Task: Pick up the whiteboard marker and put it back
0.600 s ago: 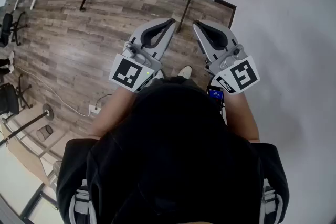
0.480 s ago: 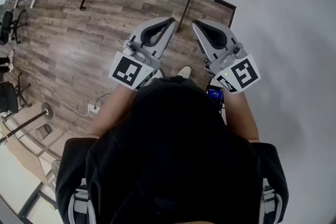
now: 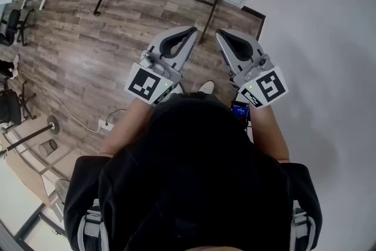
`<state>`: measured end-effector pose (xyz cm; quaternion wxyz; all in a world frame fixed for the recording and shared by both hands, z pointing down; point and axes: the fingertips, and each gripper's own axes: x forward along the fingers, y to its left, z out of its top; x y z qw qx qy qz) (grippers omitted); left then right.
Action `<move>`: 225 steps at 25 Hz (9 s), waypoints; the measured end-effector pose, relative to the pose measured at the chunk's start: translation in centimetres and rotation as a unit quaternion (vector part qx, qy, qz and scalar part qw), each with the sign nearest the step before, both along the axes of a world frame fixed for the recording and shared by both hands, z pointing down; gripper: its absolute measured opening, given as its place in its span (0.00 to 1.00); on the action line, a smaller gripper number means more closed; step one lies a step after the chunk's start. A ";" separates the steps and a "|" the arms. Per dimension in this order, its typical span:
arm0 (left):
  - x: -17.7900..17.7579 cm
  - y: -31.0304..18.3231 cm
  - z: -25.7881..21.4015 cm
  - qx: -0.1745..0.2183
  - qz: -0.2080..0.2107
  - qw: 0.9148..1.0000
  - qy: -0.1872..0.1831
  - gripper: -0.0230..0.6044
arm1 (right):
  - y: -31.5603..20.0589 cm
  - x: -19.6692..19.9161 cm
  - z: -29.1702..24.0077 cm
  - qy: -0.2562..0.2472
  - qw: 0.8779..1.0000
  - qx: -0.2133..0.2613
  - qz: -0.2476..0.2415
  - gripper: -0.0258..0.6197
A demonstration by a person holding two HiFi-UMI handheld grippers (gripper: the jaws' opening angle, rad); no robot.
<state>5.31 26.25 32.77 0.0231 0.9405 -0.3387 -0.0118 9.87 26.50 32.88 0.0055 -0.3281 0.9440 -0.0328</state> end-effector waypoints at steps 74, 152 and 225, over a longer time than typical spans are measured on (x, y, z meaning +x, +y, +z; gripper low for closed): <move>-10.8 -24.2 2.5 -0.015 0.140 0.990 0.023 0.04 | -23.0 -11.7 3.3 0.026 0.992 -0.056 0.112 0.04; -7.8 -45.6 9.1 -0.041 0.227 0.973 -0.020 0.04 | -46.3 -2.7 26.8 0.242 0.890 -0.266 0.279 0.14; -3.4 -41.6 2.5 -0.005 0.304 0.953 -0.017 0.04 | -40.0 -3.1 2.0 0.021 0.967 -0.077 0.243 0.14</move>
